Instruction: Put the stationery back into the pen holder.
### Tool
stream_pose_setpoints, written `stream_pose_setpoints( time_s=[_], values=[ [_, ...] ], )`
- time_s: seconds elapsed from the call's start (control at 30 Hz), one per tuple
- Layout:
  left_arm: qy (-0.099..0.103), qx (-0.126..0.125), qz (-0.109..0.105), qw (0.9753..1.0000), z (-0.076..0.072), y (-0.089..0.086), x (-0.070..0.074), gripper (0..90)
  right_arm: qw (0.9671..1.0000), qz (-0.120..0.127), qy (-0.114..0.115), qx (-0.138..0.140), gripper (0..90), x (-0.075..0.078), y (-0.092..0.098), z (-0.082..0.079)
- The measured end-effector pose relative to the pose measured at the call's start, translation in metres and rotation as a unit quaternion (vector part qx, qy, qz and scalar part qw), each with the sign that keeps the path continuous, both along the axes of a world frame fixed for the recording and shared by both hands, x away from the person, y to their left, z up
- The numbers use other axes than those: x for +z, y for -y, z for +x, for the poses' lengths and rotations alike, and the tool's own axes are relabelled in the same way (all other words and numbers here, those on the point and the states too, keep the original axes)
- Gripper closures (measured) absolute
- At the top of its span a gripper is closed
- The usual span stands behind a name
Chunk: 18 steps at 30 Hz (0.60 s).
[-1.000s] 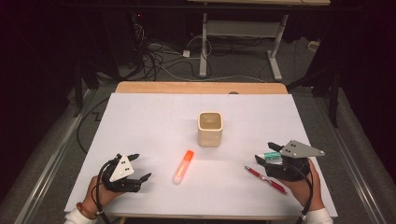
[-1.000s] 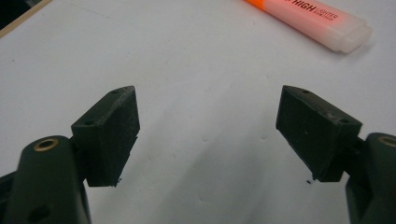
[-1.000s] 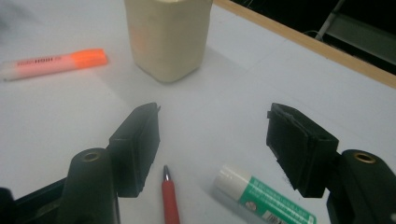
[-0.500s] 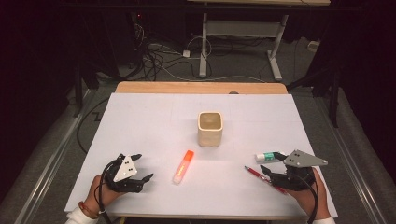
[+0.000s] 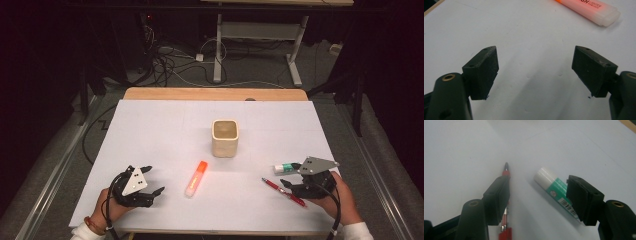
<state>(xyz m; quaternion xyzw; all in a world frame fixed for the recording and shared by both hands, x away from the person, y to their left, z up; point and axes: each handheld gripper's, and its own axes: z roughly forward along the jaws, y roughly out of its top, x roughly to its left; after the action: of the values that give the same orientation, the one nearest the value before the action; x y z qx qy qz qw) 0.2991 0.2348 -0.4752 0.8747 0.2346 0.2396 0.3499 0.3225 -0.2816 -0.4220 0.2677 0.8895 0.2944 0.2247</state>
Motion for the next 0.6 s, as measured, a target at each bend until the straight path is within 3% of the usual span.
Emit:
stream_pose_setpoints(
  time_s=[0.03, 0.13, 0.2, 0.23, 0.27, 0.3, 0.33, 0.37, 0.4, 0.43, 0.53, 0.6],
  values=[
    [-0.004, 0.0, -0.001, 1.0, 0.0, 0.0, 0.0, 20.7, 0.9992, -0.033, -0.006, 0.022, 36.1, 0.004, -0.002, 0.01],
    [-0.001, 0.0, 0.002, 1.0, 0.0, 0.001, 0.0, 20.7, 0.9972, -0.054, -0.021, 0.046, 37.7, 0.009, -0.005, 0.019],
    [-0.002, -0.001, 0.003, 1.0, 0.0, 0.001, -0.001, 20.7, 0.9939, -0.079, -0.035, 0.068, 37.9, 0.012, -0.009, 0.03],
    [-0.007, -0.001, 0.002, 1.0, 0.0, 0.002, -0.001, 20.6, 0.9891, -0.11, -0.05, 0.085, 38.1, 0.013, -0.013, 0.04],
    [-0.008, -0.001, 0.002, 1.0, 0.0, 0.002, -0.002, 20.6, 0.9891, -0.11, -0.05, 0.085, 38.1, 0.013, -0.013, 0.04],
    [-0.008, -0.001, 0.003, 1.0, 0.001, 0.002, -0.002, 20.7, 0.9864, -0.124, -0.057, 0.091, 38.2, 0.014, -0.016, 0.044],
    [-0.008, -0.002, 0.003, 1.0, 0.001, 0.002, -0.002, 20.6, 0.9797, -0.151, -0.075, 0.108, 39.7, 0.013, -0.021, 0.052],
    [-0.009, -0.002, 0.004, 1.0, 0.001, 0.002, -0.002, 20.6, 0.9797, -0.151, -0.075, 0.108, 39.7, 0.013, -0.021, 0.052],
    [-0.009, -0.002, 0.004, 1.0, 0.001, 0.002, -0.002, 20.6, 0.9718, -0.178, -0.097, 0.12, 42.4, 0.01, -0.026, 0.059],
    [-0.01, -0.001, 0.003, 0.9999, 0.001, 0.002, -0.003, 20.6, 0.9718, -0.178, -0.097, 0.12, 42.4, 0.01, -0.026, 0.059],
    [-0.009, 0.0, 0.003, 0.9999, 0.001, 0.001, -0.003, 20.7, 0.9584, -0.221, -0.123, 0.132, 43.0, 0.003, -0.032, 0.07],
    [-0.01, 0.0, 0.004, 0.9999, 0.001, 0.001, -0.003, 20.7, 0.9546, -0.227, -0.133, 0.14, 45.1, 0.0, -0.034, 0.076]
  ],
)
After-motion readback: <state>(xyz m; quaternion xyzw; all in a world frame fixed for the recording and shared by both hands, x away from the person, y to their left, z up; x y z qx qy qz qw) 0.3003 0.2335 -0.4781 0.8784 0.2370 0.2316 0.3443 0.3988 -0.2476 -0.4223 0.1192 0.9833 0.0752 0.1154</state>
